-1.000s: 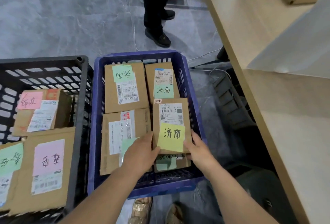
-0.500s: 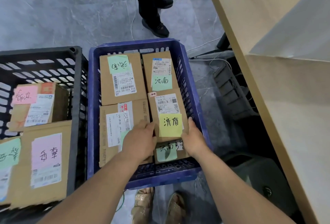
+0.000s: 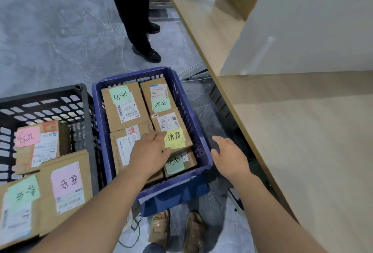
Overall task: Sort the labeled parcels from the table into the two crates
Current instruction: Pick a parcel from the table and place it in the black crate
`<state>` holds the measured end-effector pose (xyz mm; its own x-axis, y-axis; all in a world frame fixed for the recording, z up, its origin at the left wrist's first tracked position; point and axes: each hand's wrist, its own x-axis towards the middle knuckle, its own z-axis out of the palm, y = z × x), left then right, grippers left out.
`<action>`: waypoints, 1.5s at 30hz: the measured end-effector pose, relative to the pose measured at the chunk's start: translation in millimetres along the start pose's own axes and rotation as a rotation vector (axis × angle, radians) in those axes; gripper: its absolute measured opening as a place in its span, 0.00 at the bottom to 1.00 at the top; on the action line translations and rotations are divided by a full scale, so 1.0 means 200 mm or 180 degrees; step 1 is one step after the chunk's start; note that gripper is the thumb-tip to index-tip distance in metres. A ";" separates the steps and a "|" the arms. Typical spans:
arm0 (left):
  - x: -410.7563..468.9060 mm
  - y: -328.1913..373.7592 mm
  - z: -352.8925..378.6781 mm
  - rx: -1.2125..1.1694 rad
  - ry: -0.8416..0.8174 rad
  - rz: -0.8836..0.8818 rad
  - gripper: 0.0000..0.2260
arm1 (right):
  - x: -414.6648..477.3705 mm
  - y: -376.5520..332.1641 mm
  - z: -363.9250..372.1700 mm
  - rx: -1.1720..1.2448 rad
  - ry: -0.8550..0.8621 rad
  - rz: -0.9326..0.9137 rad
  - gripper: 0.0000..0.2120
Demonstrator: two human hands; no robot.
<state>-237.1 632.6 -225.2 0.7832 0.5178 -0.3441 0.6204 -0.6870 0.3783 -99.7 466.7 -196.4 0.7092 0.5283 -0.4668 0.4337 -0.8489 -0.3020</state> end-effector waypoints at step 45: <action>-2.21 2.19 0.77 0.0971 -0.0372 0.4201 0.31 | -3.09 1.61 0.08 0.0396 0.2538 0.2715 0.22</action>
<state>-318.6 24.7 -39.8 0.7644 -0.6430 0.0473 -0.6278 -0.7257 0.2815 -407.6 -132.3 -18.8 0.9105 -0.4052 0.0821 -0.3761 -0.8942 -0.2429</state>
